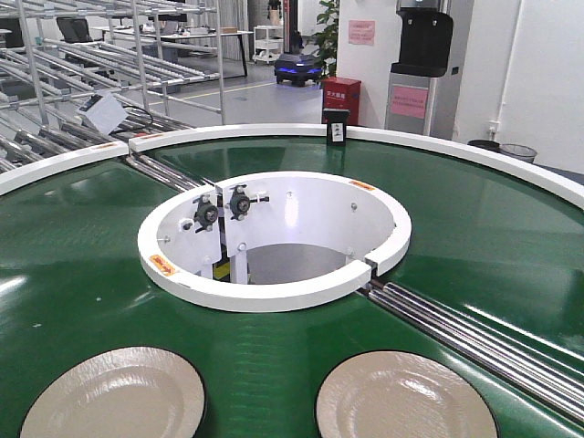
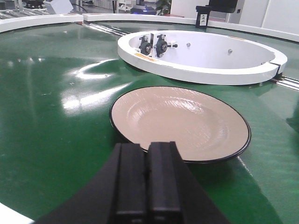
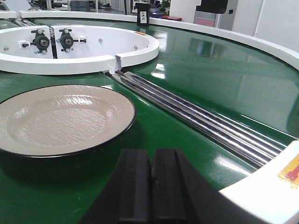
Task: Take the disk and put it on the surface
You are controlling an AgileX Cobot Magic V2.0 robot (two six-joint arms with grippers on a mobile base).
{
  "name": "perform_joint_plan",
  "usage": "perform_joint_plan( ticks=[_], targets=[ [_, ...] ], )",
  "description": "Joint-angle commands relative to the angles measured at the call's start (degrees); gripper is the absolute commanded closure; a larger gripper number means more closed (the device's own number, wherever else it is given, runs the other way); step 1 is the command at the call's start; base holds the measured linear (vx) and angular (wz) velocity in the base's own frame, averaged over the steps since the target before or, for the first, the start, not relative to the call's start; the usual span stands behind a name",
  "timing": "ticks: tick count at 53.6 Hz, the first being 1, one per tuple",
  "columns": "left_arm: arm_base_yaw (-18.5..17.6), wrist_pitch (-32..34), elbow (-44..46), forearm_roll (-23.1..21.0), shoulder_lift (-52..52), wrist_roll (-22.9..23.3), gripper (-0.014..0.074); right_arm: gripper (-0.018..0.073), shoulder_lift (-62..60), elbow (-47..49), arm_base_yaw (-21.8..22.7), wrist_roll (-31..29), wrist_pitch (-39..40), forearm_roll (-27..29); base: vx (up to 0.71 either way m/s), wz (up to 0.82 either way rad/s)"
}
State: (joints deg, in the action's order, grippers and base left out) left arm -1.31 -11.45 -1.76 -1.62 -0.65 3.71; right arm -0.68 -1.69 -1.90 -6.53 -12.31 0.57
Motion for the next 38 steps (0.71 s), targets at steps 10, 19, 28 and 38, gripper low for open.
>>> perform_joint_plan(
  ticks=[10, 19, 28, 38],
  targets=[
    [-0.5, 4.5, 1.6, -0.1, 0.8, 0.1, 0.0604, 0.0567, -0.1, -0.5, 0.0, -0.3, 4.9, -0.6, 0.0, 0.0],
    [-0.5, 4.5, 1.6, -0.1, 0.8, 0.1, 0.0604, 0.0567, -0.1, -0.5, 0.0, -0.3, 4.9, -0.6, 0.0, 0.0],
    [-0.5, 4.5, 1.6, -0.1, 0.8, 0.1, 0.0604, 0.0567, -0.1, -0.5, 0.0, -0.3, 4.9, -0.6, 0.0, 0.0],
    [-0.5, 4.5, 1.6, -0.1, 0.8, 0.1, 0.0604, 0.0567, -0.1, -0.5, 0.0, -0.3, 4.9, -0.6, 0.0, 0.0]
  ],
)
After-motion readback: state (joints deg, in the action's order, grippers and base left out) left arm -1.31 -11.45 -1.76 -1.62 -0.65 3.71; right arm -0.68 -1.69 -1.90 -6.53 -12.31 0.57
